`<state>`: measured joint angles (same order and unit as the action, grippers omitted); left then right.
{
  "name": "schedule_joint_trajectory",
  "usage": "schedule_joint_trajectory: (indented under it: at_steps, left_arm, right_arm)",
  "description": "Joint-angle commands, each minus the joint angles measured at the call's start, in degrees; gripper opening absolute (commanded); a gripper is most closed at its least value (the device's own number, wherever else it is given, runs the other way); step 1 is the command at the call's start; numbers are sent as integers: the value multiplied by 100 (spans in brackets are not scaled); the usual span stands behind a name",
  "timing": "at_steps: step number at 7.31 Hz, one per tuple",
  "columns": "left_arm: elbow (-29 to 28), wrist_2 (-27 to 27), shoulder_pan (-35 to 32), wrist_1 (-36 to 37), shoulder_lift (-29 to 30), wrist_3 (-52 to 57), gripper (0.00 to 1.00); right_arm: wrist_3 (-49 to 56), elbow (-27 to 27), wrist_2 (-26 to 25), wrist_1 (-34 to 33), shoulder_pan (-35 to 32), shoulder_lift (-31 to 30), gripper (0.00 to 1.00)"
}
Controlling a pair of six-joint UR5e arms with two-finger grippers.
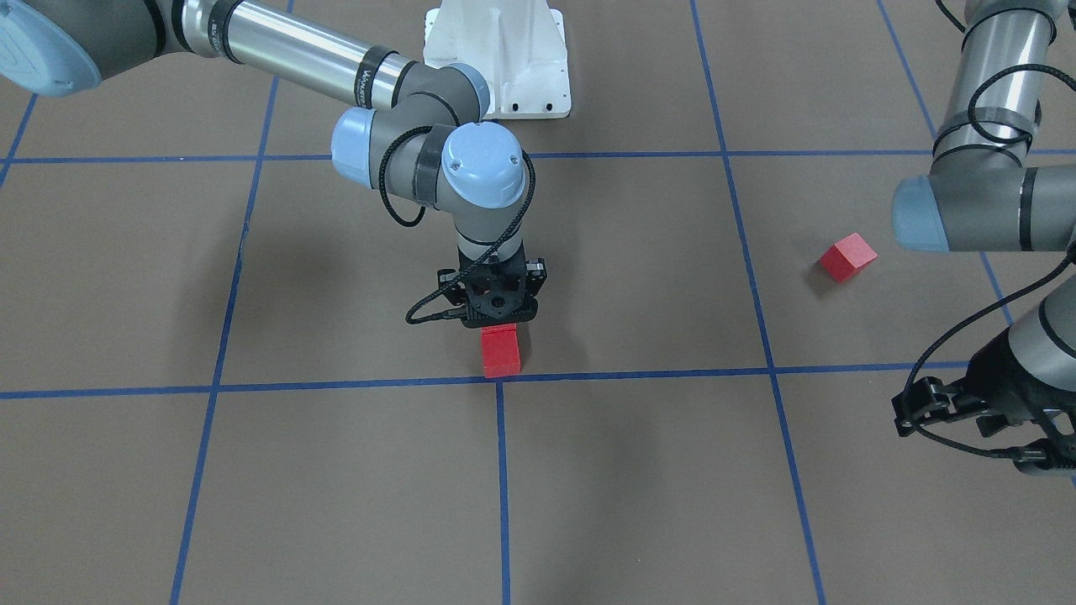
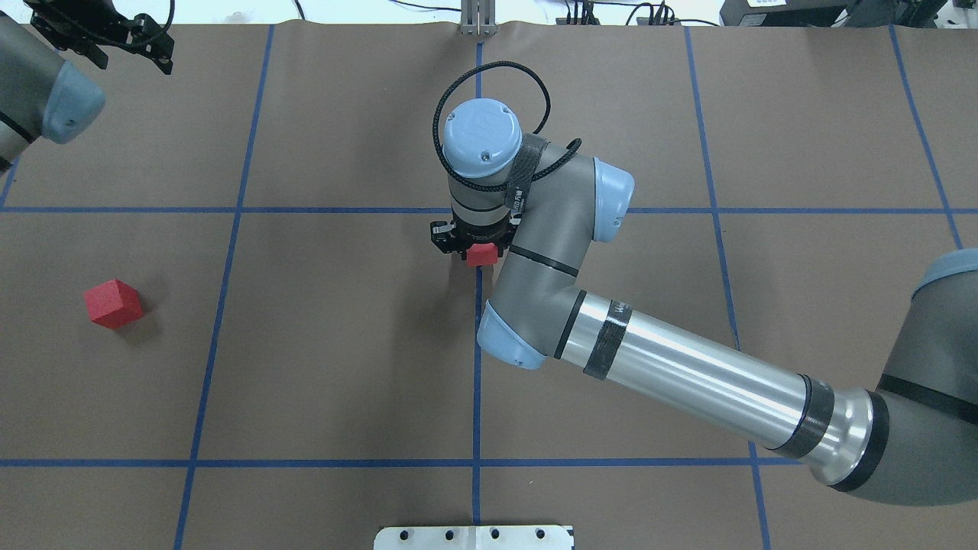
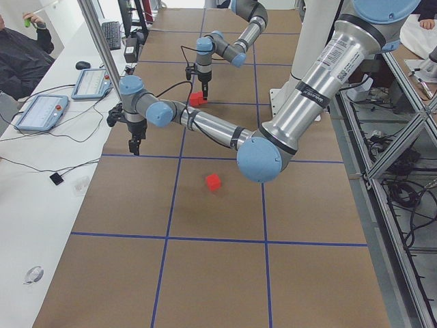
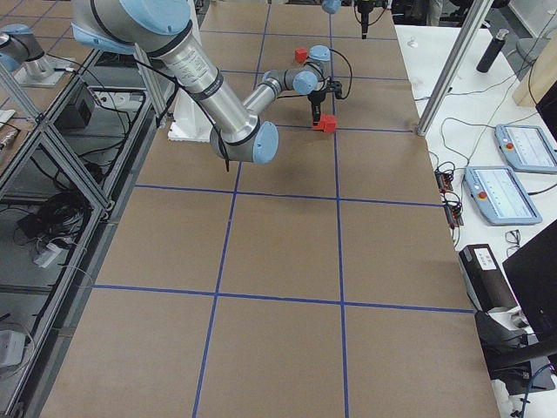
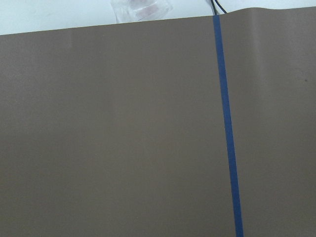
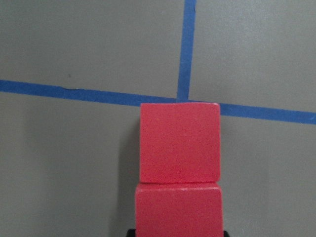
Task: Form red blocks into L shape at center
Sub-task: 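Lower the red cube with the right gripper against the center cube, nearer the robot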
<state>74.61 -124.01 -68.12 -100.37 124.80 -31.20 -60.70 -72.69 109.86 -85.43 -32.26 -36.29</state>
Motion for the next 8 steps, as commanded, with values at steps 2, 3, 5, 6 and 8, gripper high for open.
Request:
schedule_joint_trajectory:
  at_steps: [2,3,5,6,8]
  left_arm:
    - [1,-9,0,0,9,0,100]
    - [1,-9,0,0,0,0,100]
    - [-7,0,0,0,0,0,100]
    - [-7,0,0,0,0,0,100]
    - [-7,0,0,0,0,0,100]
  right_arm:
    - [-20,0,0,9,0,-1,51]
    - [-12,0,0,9,0,-1,53]
    - [-3,0,0,9,0,-1,60]
    - [6,0,0,9,0,-1,63]
    - [6,0,0,9,0,-1,72]
